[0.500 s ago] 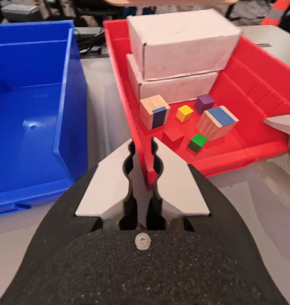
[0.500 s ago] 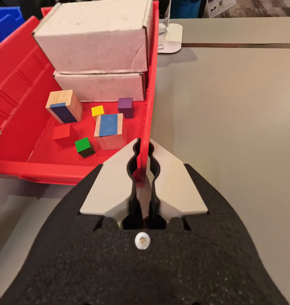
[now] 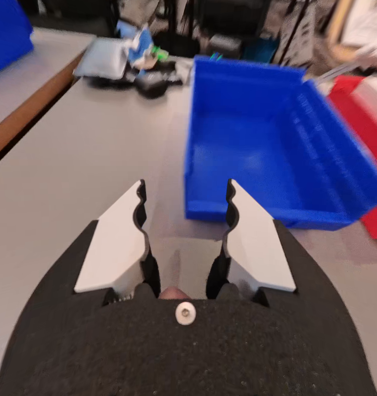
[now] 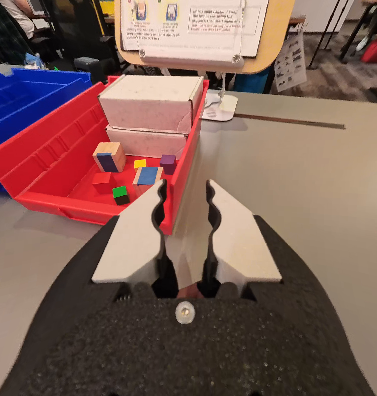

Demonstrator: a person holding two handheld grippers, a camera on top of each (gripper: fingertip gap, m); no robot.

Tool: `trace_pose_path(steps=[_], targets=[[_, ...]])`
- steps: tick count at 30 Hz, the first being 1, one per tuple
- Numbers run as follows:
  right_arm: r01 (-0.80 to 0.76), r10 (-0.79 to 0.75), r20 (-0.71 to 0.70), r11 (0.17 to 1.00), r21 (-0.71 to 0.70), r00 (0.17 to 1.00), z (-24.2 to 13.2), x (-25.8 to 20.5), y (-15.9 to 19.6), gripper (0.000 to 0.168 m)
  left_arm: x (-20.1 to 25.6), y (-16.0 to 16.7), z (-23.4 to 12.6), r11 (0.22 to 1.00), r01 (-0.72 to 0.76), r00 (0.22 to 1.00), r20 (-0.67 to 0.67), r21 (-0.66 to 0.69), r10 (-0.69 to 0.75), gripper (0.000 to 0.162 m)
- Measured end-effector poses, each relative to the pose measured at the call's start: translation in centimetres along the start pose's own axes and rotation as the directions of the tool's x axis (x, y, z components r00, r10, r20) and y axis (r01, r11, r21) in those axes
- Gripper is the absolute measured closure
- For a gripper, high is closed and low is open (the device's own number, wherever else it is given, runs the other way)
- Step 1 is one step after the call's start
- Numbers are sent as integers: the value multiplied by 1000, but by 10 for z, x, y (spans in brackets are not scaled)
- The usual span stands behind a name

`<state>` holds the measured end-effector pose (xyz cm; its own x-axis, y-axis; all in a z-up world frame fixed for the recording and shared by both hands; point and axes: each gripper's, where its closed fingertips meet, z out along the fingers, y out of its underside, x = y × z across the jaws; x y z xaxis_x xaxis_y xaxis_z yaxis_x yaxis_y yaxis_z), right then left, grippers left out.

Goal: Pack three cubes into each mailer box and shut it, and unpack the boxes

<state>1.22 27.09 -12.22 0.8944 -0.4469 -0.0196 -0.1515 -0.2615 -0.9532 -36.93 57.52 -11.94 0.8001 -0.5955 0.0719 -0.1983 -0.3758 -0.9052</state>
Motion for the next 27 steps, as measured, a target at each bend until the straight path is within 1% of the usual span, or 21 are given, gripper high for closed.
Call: trace_pose_path(steps=[1, 3, 4, 6, 7, 9, 10, 11, 12, 13, 14, 15, 18, 20, 22, 23, 25, 27], targets=[[2, -2, -6, 1000, 3, 1000, -4, 0, -1, 133, -15, 12, 6, 999, 11, 1000, 20, -32, -10, 89], [-25, 25, 13, 1000, -4, 1000, -8, -4, 1, 133, -30, 30, 21, 995, 30, 999, 34, -90, -27, 93], [-74, 74, 32, 997, -5, 997, -11, -8, 1, 133, -32, 36, 29, 993, 34, 999, 32, -117, -30, 91], [-175, 172, 132, 984, 16, 976, -23, -24, -6, 133, -24, 35, 43, 991, 46, 999, -18, -128, -49, 94], [-184, 175, 169, 982, 35, 970, -30, -33, -10, 132, -18, 33, 50, 991, 47, 997, -46, -124, -53, 97], [-117, 108, 167, 992, 47, 980, -40, -44, -8, 132, -11, 34, 63, 991, 20, 998, -62, -134, -29, 101], [-77, 69, 160, 996, 43, 985, -43, -49, -5, 132, -7, 35, 69, 990, -8, 997, -73, -140, -3, 106], [-42, 35, 166, 999, 35, 986, -46, -56, 0, 132, 1, 31, 72, 993, -23, 994, -107, -118, 10, 118], [-10, 5, 176, 1000, 24, 984, -47, -65, 4, 132, 6, 29, 75, 994, -30, 992, -124, -107, 17, 135], [20, -23, 185, 1000, 15, 983, -49, -73, 8, 132, 9, 28, 77, 994, -33, 992, -122, -106, 19, 148], [46, -47, 197, 999, 12, 979, -51, -83, 11, 132, 9, 28, 78, 992, -34, 995, -100, -121, 22, 154], [55, -55, 214, 998, 8, 975, -52, -94, 15, 132, 10, 30, 77, 988, -43, 995, -92, -148, 29, 160], [38, -22, 322, 998, -44, 946, -56, -148, 32, 128, 21, 38, 63, 976, -63, 994, -101, -210, 43, 160], [67, -25, 377, 993, -97, 926, -56, -186, 49, 126, 27, 44, 50, 970, -61, 996, -80, -235, 44, 159], [94, -40, 415, 989, -111, 909, -52, -218, 60, 126, 37, 48, 36, 970, 39, 997, -61, -241, -55, 159], [92, -41, 408, 990, -108, 912, -46, -227, 61, 126, 42, 53, 28, 969, 45, 997, -55, -242, -60, 158], [79, -36, 373, 992, -102, 927, -29, -238, 59, 123, 44, 63, 9, 969, -44, 999, -25, -244, 38, 160], [26, 15, 327, 992, -120, 945, -10, -244, 53, 119, 48, 74, -9, 969, -53, 998, -33, -243, 47, 160]])
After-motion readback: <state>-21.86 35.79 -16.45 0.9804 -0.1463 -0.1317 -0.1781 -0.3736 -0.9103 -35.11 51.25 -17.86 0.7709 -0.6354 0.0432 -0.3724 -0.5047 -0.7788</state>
